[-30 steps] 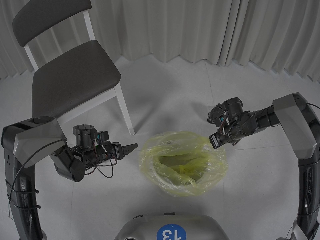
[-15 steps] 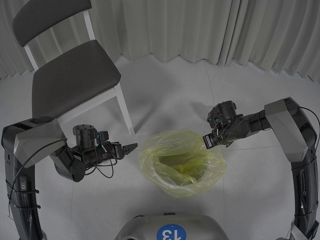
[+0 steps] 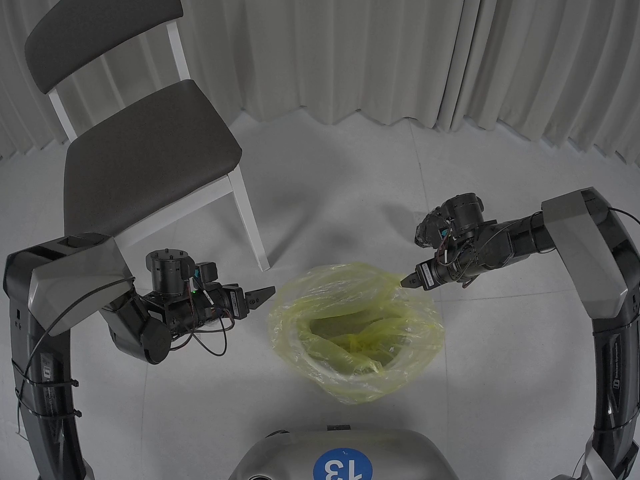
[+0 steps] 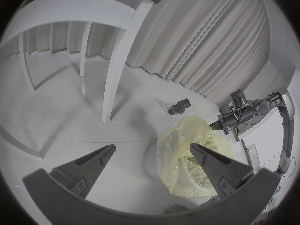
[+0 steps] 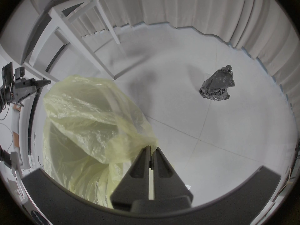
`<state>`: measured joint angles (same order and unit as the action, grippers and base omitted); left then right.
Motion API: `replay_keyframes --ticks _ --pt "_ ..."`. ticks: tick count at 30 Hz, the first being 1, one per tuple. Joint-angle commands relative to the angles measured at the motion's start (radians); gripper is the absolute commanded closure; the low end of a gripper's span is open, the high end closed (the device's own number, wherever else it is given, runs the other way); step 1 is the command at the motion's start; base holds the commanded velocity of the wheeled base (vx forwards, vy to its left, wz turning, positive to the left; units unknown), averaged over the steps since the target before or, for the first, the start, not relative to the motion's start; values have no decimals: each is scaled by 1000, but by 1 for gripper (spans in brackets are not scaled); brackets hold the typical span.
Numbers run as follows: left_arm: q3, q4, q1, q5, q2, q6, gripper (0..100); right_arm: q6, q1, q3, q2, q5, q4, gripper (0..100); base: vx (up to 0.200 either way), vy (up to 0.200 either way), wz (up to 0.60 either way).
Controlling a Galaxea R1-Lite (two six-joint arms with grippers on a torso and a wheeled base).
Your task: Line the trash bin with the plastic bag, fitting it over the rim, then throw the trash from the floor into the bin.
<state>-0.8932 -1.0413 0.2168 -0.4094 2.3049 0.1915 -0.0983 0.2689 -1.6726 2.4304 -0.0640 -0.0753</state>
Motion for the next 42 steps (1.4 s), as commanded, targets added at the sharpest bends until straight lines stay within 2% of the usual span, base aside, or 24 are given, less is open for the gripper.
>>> replay_keyframes --ticks 1,10,20,26,33,42 --pt "-1 0 -2 0 2 0 0 -4 -14 39 -79 3 0 0 0 0 0" --pt "0 -2 -2 0 1 -1 0 -12 -22 160 -160 4 -1 0 0 0 0" --pt "0 -2 -2 0 -1 -3 0 -66 -22 341 -189 1 12 0 0 0 0" --pt "2 -3 1 0 -2 -3 0 -67 -36 333 -137 -3 17 0 0 0 0" --pt "23 -31 13 0 -10 -4 0 -52 -54 304 4 -7 155 0 0 0 0" --pt "25 -40 18 0 -10 -4 0 -29 -45 220 121 1 241 0 0 0 0"
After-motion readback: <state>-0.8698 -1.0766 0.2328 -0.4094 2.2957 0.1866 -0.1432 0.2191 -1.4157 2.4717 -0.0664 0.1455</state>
